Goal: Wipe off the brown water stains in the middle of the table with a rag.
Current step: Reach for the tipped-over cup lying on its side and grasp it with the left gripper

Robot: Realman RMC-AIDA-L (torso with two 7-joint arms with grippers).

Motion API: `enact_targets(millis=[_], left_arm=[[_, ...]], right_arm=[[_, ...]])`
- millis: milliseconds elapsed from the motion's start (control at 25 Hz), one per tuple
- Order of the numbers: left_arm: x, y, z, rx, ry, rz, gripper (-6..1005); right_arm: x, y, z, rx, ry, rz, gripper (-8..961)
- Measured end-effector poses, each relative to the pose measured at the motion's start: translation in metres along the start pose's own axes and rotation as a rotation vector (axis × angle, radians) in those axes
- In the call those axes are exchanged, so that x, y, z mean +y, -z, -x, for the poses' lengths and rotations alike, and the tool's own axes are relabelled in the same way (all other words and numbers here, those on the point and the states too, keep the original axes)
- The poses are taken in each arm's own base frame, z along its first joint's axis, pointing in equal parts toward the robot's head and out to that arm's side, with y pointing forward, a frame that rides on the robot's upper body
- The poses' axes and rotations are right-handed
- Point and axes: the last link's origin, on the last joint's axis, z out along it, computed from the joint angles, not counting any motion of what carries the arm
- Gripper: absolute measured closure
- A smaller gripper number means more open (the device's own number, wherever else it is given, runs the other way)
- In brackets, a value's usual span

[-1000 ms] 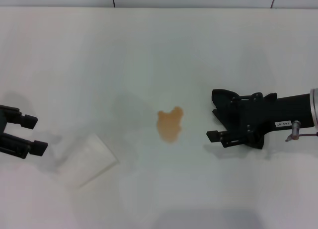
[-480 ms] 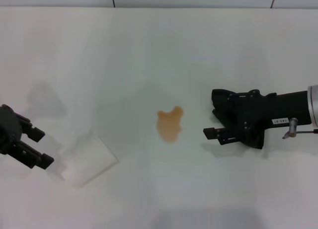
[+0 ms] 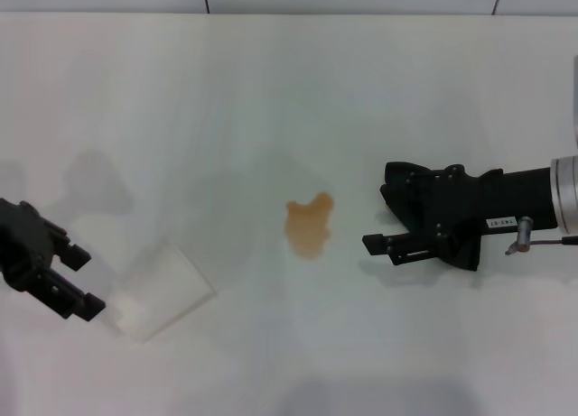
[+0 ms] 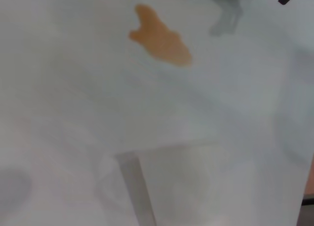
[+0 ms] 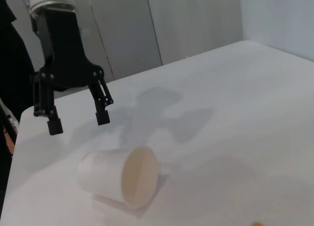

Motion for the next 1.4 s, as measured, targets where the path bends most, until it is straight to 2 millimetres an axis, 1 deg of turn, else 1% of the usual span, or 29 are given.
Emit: enact_targets(millis=[320,760,1400], left_arm=[[-0.003,-0.007,-0.008,0.024,-0.027,-0.015,123],[-0.007,-0.028,-0.019,0.051,-0.048,-0.008,123],[-0.012,-0.046,-0.019,0.047,-0.043,-0.008,124]], right_arm=[[0.002,-0.001,-0.002,0.005,-0.002,0.01,141],[0.006,-0.003,-0.003,0.013,0.003,0.026,142],[0.01,-0.006,-0.007,0.024,-0.001,0.04,142]])
